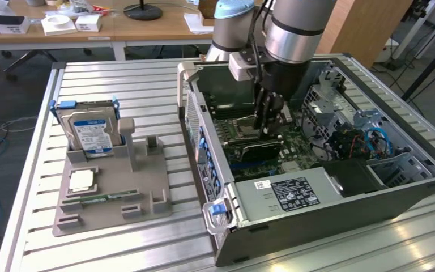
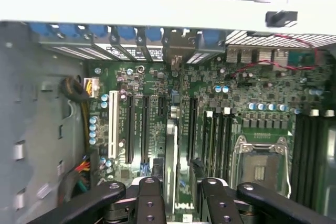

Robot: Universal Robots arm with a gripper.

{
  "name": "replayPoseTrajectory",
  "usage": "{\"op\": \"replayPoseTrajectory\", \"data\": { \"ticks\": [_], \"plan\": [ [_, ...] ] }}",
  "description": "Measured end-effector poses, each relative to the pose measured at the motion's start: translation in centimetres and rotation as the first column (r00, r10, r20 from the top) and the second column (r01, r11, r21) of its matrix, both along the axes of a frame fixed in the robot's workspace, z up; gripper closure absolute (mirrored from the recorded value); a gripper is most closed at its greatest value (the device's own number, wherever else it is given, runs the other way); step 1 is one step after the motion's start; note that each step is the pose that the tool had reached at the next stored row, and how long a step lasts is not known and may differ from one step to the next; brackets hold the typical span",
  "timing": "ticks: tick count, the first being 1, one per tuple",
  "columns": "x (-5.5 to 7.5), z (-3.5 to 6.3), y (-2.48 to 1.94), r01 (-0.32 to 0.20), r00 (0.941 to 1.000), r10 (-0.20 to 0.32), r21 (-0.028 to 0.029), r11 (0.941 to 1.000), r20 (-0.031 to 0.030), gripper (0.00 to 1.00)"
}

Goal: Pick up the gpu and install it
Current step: 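Insert the gpu into the slot, then press down on the gpu until it lock into place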

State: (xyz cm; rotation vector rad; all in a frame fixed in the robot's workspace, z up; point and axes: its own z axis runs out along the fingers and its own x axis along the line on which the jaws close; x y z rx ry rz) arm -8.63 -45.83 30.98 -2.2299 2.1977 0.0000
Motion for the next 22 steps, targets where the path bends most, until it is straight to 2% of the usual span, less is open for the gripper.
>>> {"op": "replayPoseTrajectory", "data": {
  "ticks": [8, 22],
  "plan": [
    [0.0, 2.20, 0.00, 0.000, 1.0000, 0.000, -0.0001, 1.0000, 0.0000, 0.66],
    [0.0, 2.30, 0.00, 0.000, 1.0000, 0.000, -0.0001, 1.0000, 0.0000, 0.66]
  ]
}}
